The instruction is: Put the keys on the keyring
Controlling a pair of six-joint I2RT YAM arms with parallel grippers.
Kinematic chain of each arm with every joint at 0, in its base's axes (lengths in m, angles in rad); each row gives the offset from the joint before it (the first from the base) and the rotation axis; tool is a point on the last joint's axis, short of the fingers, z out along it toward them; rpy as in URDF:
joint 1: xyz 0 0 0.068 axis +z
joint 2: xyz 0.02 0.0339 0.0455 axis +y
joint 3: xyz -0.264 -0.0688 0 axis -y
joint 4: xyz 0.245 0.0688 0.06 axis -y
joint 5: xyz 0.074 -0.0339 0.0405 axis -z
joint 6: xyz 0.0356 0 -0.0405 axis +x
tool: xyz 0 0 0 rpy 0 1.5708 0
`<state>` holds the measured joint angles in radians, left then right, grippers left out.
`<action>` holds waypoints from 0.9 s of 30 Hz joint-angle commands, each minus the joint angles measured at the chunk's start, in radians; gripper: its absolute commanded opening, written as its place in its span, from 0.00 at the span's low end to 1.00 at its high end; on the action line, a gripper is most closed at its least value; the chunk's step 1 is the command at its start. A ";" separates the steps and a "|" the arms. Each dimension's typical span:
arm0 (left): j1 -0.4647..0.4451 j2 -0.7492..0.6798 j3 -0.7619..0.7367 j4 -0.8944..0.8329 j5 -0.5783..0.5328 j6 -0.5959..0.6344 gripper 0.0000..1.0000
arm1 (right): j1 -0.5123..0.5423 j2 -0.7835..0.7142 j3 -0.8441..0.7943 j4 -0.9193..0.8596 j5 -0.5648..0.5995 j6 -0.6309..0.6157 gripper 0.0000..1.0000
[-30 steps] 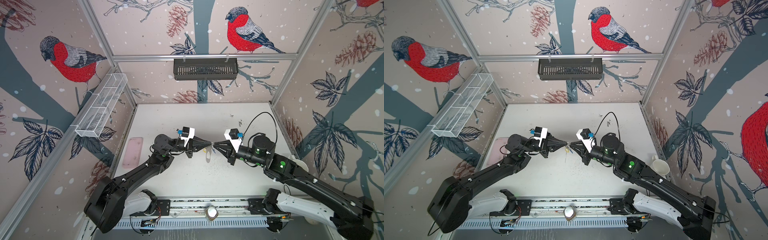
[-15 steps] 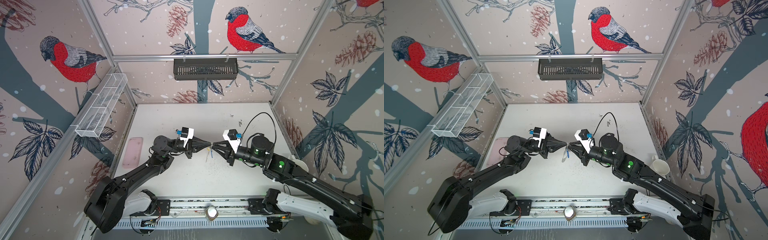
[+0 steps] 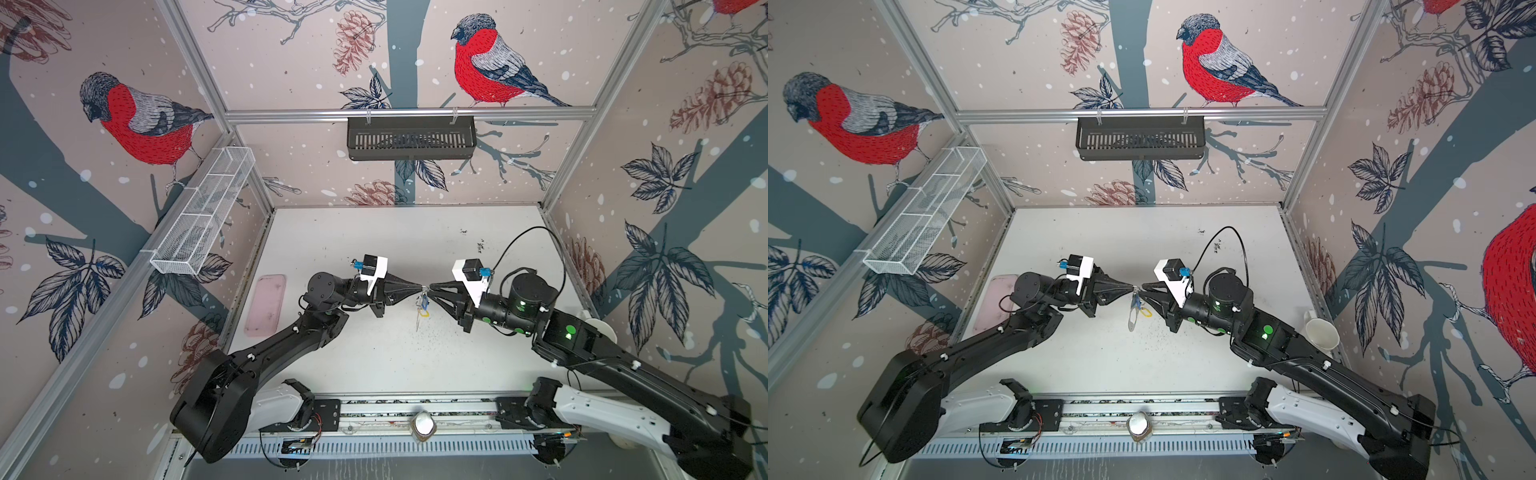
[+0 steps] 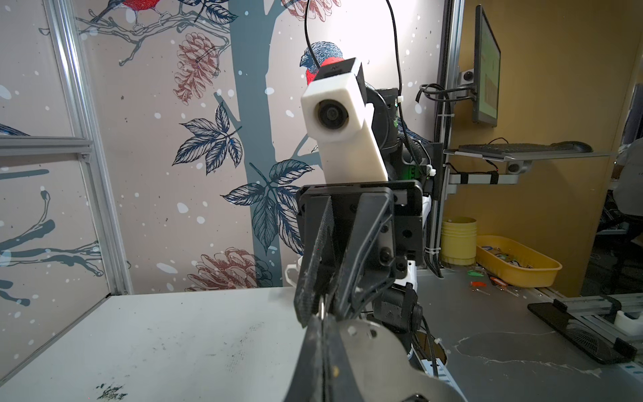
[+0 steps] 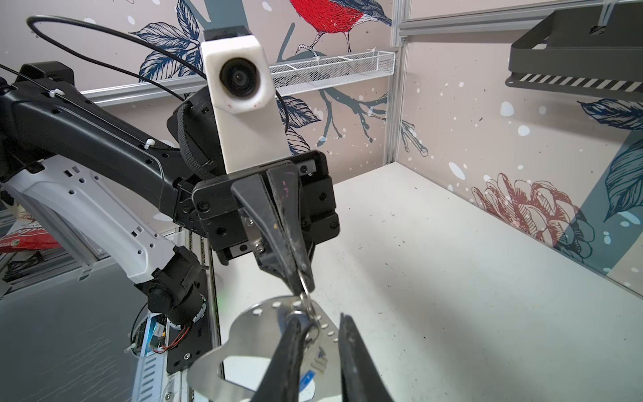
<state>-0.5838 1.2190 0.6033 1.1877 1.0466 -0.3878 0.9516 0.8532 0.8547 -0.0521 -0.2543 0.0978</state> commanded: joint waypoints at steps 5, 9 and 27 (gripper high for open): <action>0.002 0.001 -0.007 0.077 0.010 -0.014 0.00 | 0.003 0.015 0.016 0.026 0.005 -0.019 0.22; 0.003 0.001 -0.009 0.083 0.013 -0.021 0.00 | 0.006 0.019 0.014 0.034 0.006 -0.018 0.22; 0.003 0.014 -0.019 0.134 0.027 -0.065 0.00 | 0.012 0.040 0.018 0.063 -0.003 -0.020 0.21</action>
<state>-0.5831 1.2285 0.5838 1.2522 1.0500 -0.4408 0.9607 0.8902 0.8642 -0.0433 -0.2558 0.0799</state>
